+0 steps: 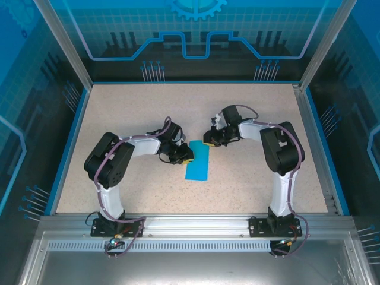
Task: Fold a paper plane with a square sheet of paper (pick it up from the middle)
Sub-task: Fold the square sheet of paper in half at the center of the table.
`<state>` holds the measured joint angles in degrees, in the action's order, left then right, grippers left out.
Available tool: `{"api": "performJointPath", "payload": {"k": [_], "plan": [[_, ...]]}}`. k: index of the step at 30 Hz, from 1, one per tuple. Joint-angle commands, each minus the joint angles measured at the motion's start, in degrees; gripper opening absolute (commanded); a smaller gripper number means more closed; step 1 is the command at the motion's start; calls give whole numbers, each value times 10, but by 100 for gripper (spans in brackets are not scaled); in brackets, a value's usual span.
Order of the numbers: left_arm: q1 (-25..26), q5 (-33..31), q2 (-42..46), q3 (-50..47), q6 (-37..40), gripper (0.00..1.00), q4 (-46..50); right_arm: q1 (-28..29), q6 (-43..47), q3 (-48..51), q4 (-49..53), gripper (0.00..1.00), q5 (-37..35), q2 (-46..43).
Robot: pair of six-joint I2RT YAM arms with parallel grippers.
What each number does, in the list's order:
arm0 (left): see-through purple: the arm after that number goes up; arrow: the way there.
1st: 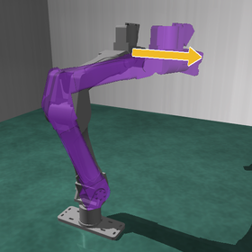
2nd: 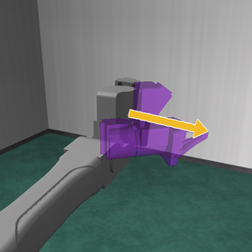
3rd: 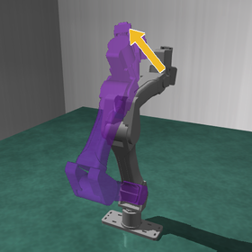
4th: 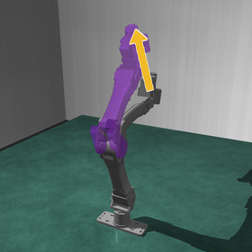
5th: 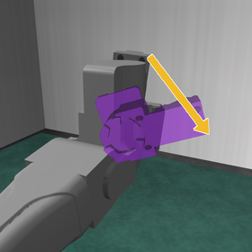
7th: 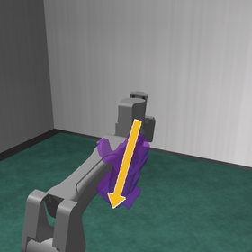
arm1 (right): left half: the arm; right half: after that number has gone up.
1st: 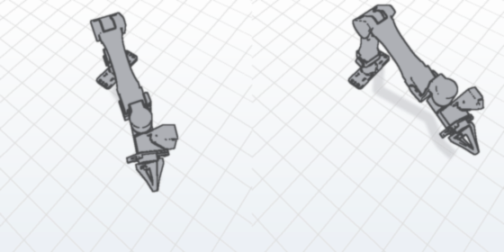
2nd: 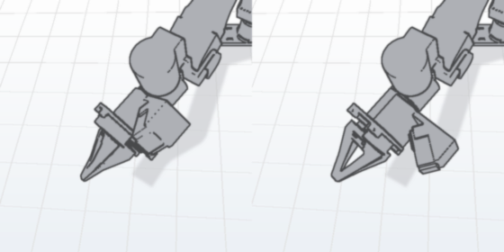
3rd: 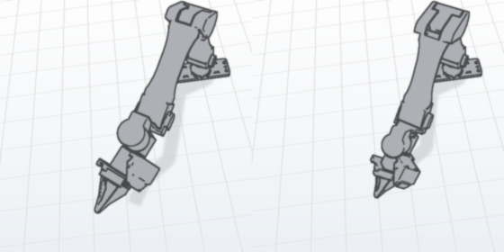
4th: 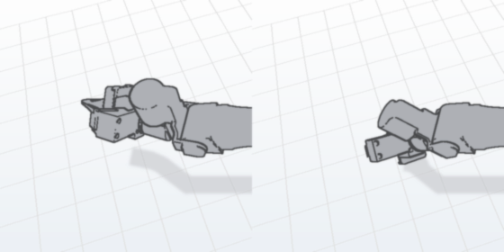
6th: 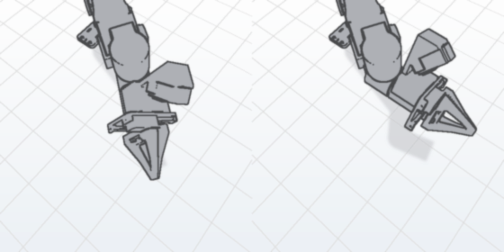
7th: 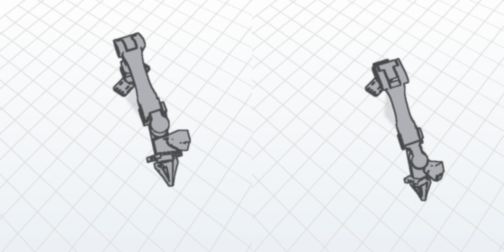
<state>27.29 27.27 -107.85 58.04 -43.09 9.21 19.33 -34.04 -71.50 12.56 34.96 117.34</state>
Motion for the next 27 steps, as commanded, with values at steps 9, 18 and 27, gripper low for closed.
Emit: {"api": "performJointPath", "payload": {"k": [9,18,27], "plan": [[5,1,10,11,14,19,15,-10,32,2,27,18,-2,51],[4,-28,67,8,13,31,23,-10,55,-13,71,24,0,-38],[-7,-74,98,2,-5,42,36,-1,13,126,18,39,-41,-158]]}}
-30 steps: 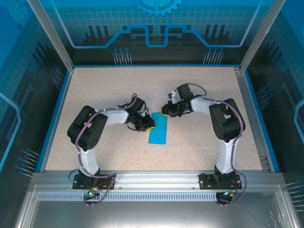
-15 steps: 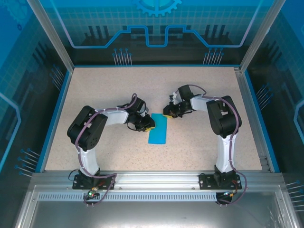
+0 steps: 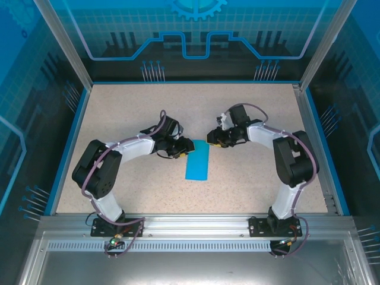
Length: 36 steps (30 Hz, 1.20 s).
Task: Fold a paper plane with a square sheet of paper (pick it up from the middle)
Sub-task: Fold the square sheet of paper in half at the center of the table, then fold the triangle a second time at the center of the table.
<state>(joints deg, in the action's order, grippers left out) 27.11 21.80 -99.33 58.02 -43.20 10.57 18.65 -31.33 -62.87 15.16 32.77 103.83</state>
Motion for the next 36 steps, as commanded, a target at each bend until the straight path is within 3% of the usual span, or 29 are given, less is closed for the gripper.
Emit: {"api": "performJointPath", "payload": {"k": [1,4,15,24,32,36], "plan": [[-8,-14,13,-2,-7,43,19,8,-17,49,-8,41,-26,-30],[-20,-6,15,-13,-18,48,12,19,-35,81,-32,42,-25,-45],[-66,75,-2,-36,-44,54,-33,68,-52,101,-31,42,-45,-55],[-65,118,-41,-24,-50,57,-58,75,-54,99,-28,40,-46,-41],[-58,123,-65,-8,-44,57,-51,77,-61,108,-57,36,-15,-25],[-54,126,-70,-2,-40,56,-48,75,-66,116,-65,34,-34,-28]]}}
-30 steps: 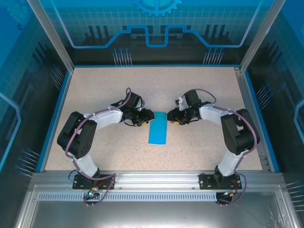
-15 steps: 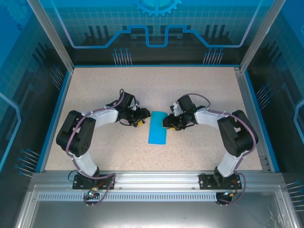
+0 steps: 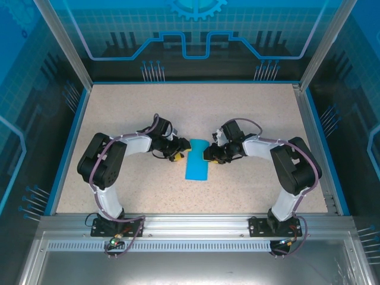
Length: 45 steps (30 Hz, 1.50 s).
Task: Fold a paper plane with a square sheet of paper (pick it up from the middle)
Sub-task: Fold the triangle a second time at the center of the table.
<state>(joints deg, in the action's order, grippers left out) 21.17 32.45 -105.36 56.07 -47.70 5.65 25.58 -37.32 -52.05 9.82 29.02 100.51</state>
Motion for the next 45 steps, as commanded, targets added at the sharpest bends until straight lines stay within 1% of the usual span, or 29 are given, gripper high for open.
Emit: {"api": "performJointPath", "payload": {"k": [1,6,16,22,32,37,45], "plan": [[6,20,-11,18,6,55,2,6,-2,5,-8,33,9,10],[10,19,-19,21,5,54,3,6,1,6,-7,33,14,35],[15,18,-30,35,14,54,17,3,-6,48,-27,33,-4,30],[21,17,-39,41,15,52,22,3,-12,56,-37,33,-3,31],[23,13,-44,44,19,53,26,1,-12,65,-40,33,-1,36],[26,28,-51,46,13,49,16,-1,-12,66,-43,33,-1,37],[27,34,-33,47,11,35,15,-1,-16,68,-51,35,2,41]]}}
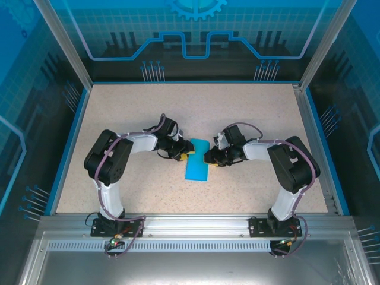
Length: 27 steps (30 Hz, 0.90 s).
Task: Fold a paper plane with a square sheet of paper (pick it up from the middle)
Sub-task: Fold the triangle a second time at the center of the table.
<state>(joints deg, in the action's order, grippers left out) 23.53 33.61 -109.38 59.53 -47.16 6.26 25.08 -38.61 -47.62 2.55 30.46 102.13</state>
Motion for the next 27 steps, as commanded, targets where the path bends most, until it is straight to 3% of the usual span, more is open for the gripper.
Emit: {"api": "performJointPath", "payload": {"k": [1,8,14,17,20,27], "plan": [[3,23,9,12,7,33,10,4,-4,24,21,35,-11,23],[3,18,23,12,15,23,18,4,-3,19,32,41,-12,-34],[3,20,27,15,15,17,20,20,45,27,87,56,-73,-146],[3,18,29,16,16,14,22,71,86,32,106,57,-133,-196],[3,20,28,17,15,14,23,146,132,39,125,58,-249,-229],[3,18,33,16,20,14,35,319,202,-11,164,61,-439,-200]]}}
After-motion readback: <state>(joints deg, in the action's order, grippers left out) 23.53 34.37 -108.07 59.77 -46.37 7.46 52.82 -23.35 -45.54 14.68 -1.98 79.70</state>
